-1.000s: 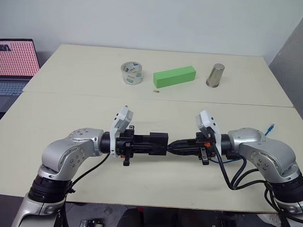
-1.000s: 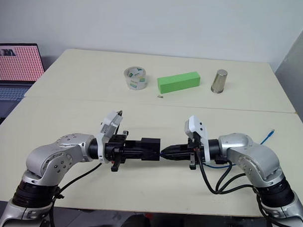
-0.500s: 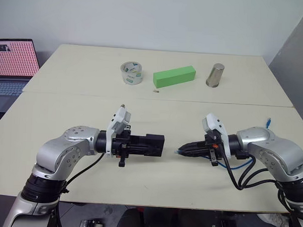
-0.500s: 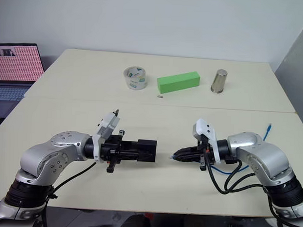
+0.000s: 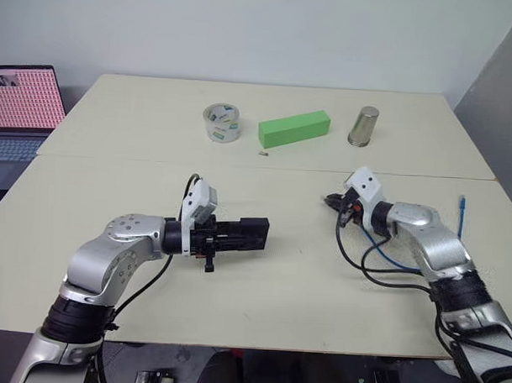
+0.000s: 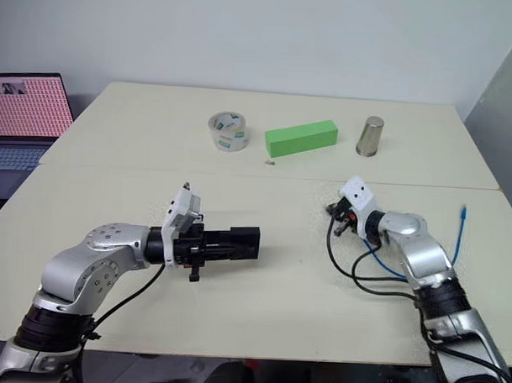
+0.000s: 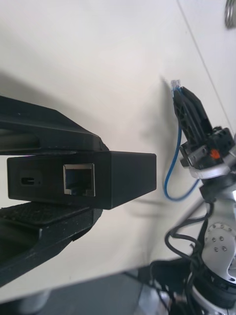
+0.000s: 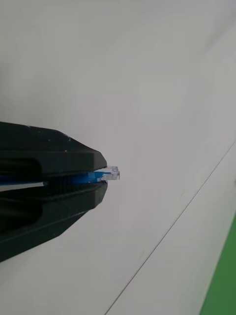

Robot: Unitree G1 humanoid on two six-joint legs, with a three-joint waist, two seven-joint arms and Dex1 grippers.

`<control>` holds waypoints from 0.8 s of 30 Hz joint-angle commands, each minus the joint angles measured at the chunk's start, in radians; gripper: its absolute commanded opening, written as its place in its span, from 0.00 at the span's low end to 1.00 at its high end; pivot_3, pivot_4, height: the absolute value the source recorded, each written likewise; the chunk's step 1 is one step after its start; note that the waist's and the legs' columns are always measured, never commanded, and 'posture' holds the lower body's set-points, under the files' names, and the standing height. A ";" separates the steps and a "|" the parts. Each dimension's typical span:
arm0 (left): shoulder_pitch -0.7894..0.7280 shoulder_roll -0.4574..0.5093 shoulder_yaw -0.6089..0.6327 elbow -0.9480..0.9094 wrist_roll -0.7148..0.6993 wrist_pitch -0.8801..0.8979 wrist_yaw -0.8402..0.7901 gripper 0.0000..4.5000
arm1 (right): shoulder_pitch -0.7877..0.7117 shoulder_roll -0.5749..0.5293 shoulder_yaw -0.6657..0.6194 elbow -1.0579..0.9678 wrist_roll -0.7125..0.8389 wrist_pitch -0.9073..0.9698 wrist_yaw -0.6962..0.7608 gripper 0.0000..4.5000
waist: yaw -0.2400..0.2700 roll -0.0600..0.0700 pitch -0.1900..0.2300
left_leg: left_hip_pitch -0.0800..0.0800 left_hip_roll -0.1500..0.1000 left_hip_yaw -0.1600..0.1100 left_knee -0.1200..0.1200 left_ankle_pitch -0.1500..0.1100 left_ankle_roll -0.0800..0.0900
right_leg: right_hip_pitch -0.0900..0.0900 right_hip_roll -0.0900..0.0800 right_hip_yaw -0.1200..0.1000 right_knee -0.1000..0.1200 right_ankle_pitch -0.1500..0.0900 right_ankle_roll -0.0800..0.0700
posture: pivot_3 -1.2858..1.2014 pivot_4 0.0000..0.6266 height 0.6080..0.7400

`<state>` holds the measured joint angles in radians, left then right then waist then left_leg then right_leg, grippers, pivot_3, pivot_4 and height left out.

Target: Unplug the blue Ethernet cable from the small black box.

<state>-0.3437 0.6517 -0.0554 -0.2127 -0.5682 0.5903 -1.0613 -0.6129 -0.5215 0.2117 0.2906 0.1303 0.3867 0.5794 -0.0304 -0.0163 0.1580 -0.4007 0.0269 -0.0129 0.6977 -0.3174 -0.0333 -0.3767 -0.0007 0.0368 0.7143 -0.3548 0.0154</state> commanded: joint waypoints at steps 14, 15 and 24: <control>-0.112 -0.198 0.151 0.439 0.349 -0.487 0.521 0.18 | 0.105 -0.085 -0.113 -0.549 0.301 0.192 0.308 0.68 | 0.002 0.000 0.000 | 0.000 0.000 0.000 0.000 0.000 0.000 | 0.000 0.000 0.000 0.000 0.000 0.000 | 0.52 0.24 1.00; -0.123 -0.207 0.162 0.477 0.350 -0.506 0.537 0.18 | 0.102 -0.081 -0.107 -0.568 0.302 0.212 0.296 0.68 | 0.001 0.000 0.000 | 0.000 0.000 0.000 0.000 0.000 0.000 | 0.000 0.000 0.000 0.000 0.000 0.000 | 0.52 0.24 1.00; -0.181 -0.273 0.184 0.764 0.390 -0.688 0.609 0.18 | 0.081 -0.057 -0.070 -0.633 0.296 0.271 0.279 0.68 | 0.003 -0.001 0.000 | 0.000 -0.001 0.000 0.000 0.000 0.000 | 0.000 -0.001 -0.001 0.000 0.000 0.000 | 0.52 0.24 1.00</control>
<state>-0.4949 0.3840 0.1172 0.5232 -0.1884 -0.0464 -0.4567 -0.5124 -0.5773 0.1475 -0.2994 0.4172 0.6546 0.8639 -0.0278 -0.0173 0.1578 -0.4013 0.0262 -0.0133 0.6982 -0.3175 -0.0331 -0.3767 -0.0018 0.0356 0.7144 -0.3548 0.0154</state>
